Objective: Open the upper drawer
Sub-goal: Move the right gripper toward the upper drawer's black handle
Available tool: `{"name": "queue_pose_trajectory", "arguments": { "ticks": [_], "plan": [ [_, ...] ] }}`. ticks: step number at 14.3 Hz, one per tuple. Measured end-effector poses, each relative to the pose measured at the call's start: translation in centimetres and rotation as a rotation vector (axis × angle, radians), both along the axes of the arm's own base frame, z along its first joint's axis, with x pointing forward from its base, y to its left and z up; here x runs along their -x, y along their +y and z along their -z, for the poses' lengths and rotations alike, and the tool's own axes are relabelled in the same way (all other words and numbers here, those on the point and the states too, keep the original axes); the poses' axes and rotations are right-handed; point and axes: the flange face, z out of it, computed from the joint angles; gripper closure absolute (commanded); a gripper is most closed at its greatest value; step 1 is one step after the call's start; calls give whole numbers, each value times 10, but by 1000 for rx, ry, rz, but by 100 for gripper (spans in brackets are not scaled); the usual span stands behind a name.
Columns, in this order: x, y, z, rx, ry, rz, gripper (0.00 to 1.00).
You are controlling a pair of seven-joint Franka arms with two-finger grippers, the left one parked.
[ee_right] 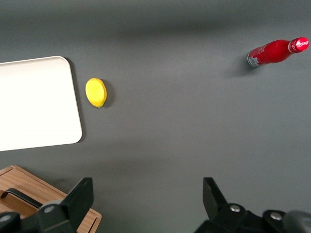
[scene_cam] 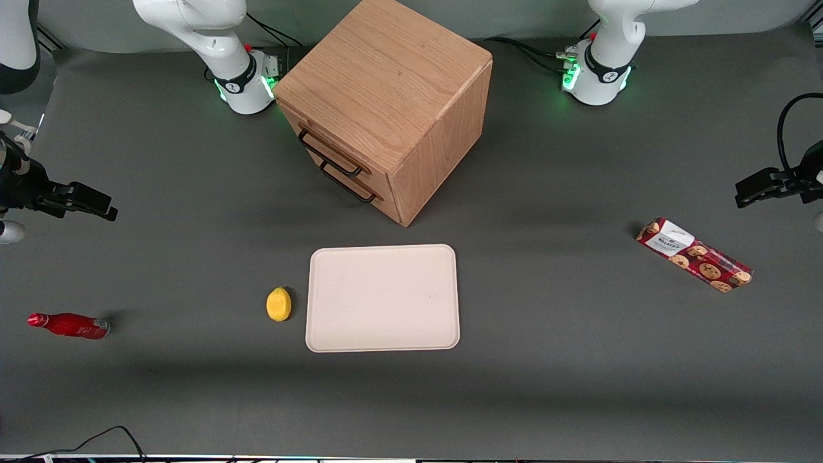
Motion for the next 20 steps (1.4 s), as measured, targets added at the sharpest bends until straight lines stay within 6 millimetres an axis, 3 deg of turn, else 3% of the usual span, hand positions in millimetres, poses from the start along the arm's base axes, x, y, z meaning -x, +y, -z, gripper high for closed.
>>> {"name": "queue_pose_trajectory", "arguments": {
  "ticks": [12,16,20],
  "plan": [
    [0,5,0,0,1,-8,0],
    [7,50,-1,-2,37,-128,0],
    [26,121,-7,1,73,-263,0]
  ]
}}
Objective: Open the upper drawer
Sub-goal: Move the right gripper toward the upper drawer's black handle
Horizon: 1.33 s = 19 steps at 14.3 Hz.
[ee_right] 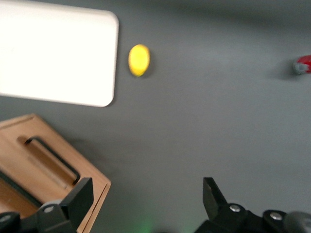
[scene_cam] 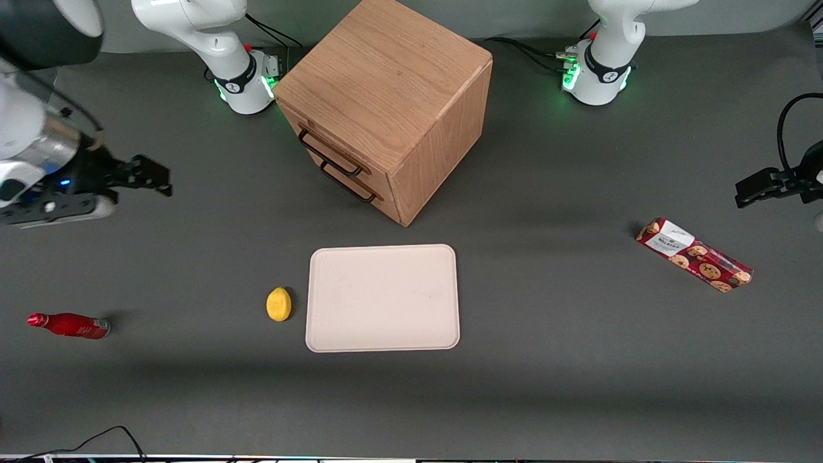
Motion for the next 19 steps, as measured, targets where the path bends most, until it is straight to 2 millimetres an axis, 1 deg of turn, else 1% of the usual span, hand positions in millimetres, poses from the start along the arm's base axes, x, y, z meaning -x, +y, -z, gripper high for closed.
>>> {"name": "queue_pose_trajectory", "arguments": {
  "ticks": [2,4,5,6,8,11,17,19],
  "plan": [
    [14,41,-6,-3,9,-76,0],
    [31,81,-12,-44,26,-145,0],
    [39,97,-14,-75,39,-177,0],
    [45,108,-15,-107,50,-213,0],
    [52,123,-13,-163,78,-286,0],
    [56,137,-4,-188,106,-356,0],
    [69,187,27,-162,168,-441,0],
    [71,195,34,-155,180,-453,0]
  ]
}}
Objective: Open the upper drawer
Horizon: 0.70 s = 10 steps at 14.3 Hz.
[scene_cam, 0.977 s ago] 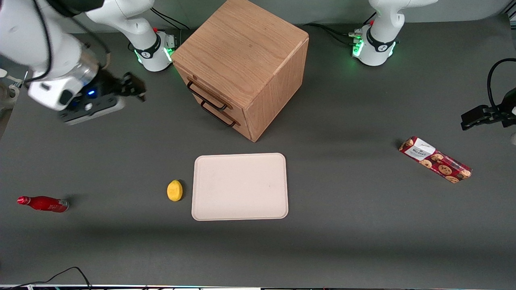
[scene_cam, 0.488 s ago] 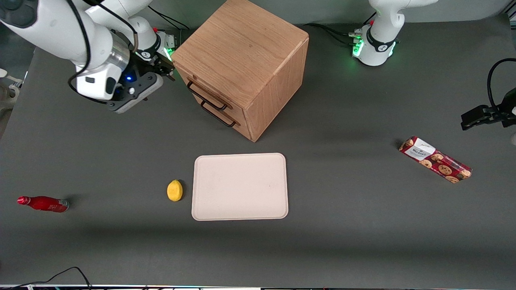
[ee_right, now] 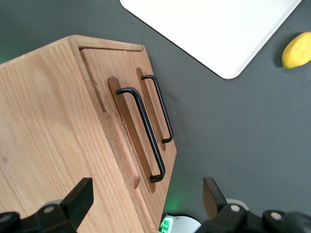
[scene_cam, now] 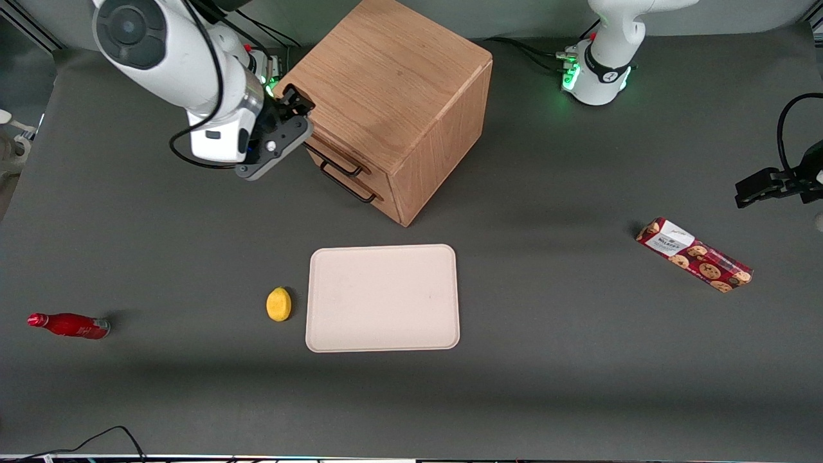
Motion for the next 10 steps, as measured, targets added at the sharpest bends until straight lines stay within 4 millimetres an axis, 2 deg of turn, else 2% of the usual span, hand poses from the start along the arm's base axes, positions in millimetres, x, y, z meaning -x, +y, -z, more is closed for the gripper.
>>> {"name": "queue_pose_trajectory", "arguments": {
  "ticks": [6,10],
  "plan": [
    [-9,-5,27,65,15,0,0],
    [-7,-4,43,69,49,1,0]
  ]
}}
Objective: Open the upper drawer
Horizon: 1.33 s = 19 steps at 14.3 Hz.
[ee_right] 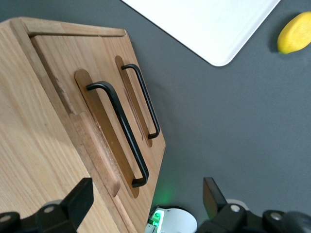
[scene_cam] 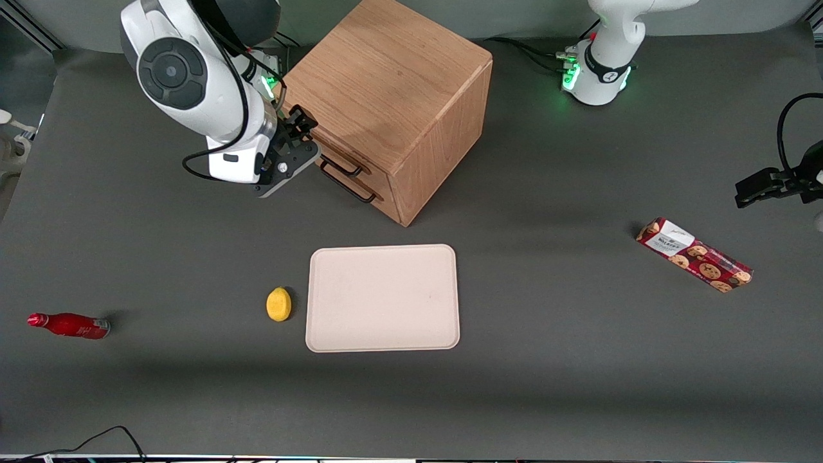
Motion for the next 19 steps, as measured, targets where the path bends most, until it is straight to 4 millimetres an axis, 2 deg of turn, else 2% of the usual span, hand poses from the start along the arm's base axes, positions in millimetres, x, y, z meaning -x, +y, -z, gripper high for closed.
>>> {"name": "queue_pose_trajectory", "arguments": {
  "ticks": [8,19],
  "plan": [
    [5,-3,54,-45,80,-21,0],
    [3,-3,124,-39,155,-65,0]
  ]
}}
